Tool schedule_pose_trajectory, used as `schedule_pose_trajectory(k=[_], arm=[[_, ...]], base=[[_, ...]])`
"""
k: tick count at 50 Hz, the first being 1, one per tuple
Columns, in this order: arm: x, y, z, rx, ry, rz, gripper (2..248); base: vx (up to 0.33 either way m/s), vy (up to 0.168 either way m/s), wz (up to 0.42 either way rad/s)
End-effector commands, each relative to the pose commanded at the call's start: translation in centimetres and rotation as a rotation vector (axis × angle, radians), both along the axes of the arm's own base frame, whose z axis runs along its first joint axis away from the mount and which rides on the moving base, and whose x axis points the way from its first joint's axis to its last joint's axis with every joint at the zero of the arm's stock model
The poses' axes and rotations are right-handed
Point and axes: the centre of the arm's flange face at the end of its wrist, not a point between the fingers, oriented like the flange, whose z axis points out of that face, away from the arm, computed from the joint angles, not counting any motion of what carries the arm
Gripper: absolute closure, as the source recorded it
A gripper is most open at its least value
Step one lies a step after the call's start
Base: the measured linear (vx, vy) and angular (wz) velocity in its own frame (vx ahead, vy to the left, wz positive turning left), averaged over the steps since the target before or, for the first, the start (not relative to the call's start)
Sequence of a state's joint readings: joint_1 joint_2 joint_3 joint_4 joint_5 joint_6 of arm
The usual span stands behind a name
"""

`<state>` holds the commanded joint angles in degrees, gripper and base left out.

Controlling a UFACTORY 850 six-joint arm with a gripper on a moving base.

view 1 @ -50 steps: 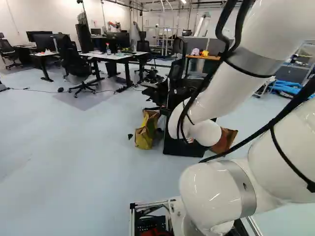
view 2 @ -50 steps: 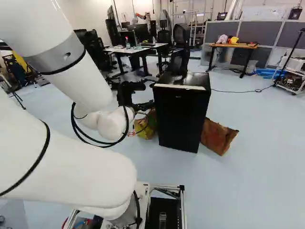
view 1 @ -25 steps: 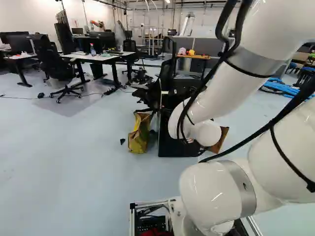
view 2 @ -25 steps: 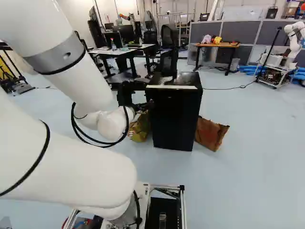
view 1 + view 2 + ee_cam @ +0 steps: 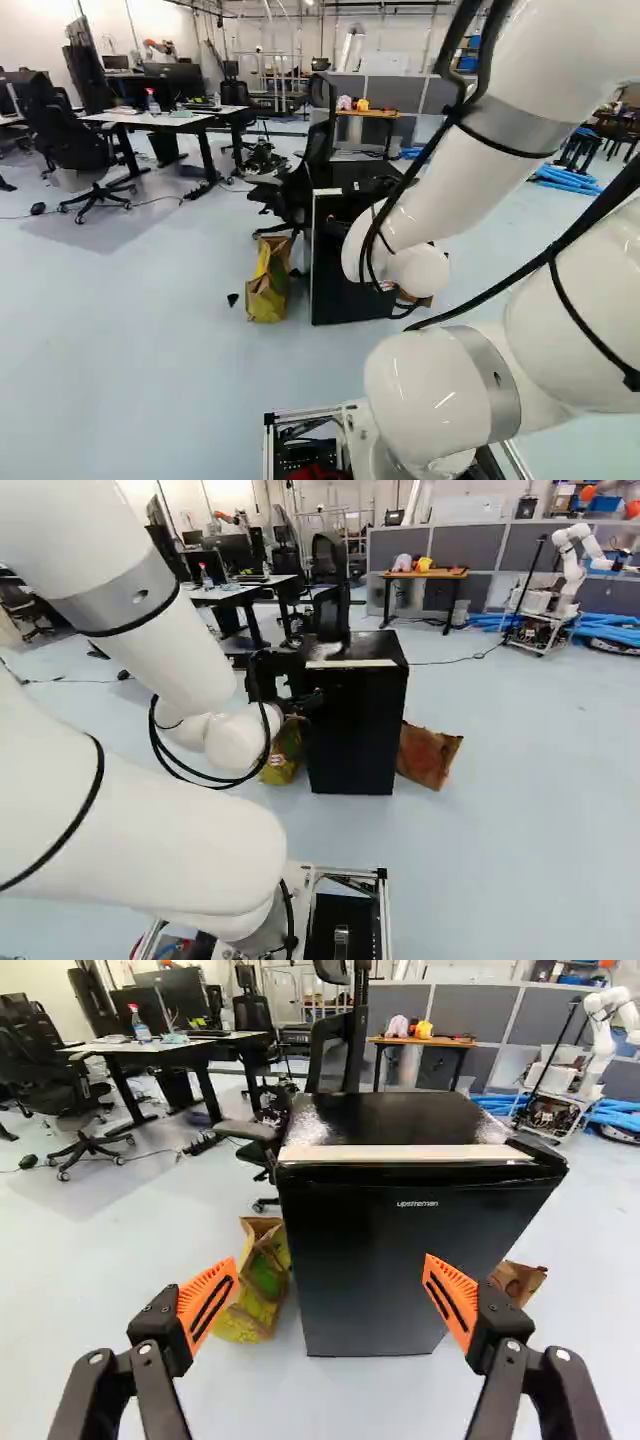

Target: Grab a drink from the fridge

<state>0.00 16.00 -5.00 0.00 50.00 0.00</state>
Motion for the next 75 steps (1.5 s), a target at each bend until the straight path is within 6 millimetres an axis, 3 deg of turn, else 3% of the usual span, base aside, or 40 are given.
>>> schedule_pose_trajectory(k=[43,75], arm=[[0.1,0.7,0.0,0.001,0.001,0.026,3],[3.7,3.4,0.4,0.055,0.018,-0.003,3]], base=[[0.022,0.009,-0.058],[0.000,0.000,0.000]])
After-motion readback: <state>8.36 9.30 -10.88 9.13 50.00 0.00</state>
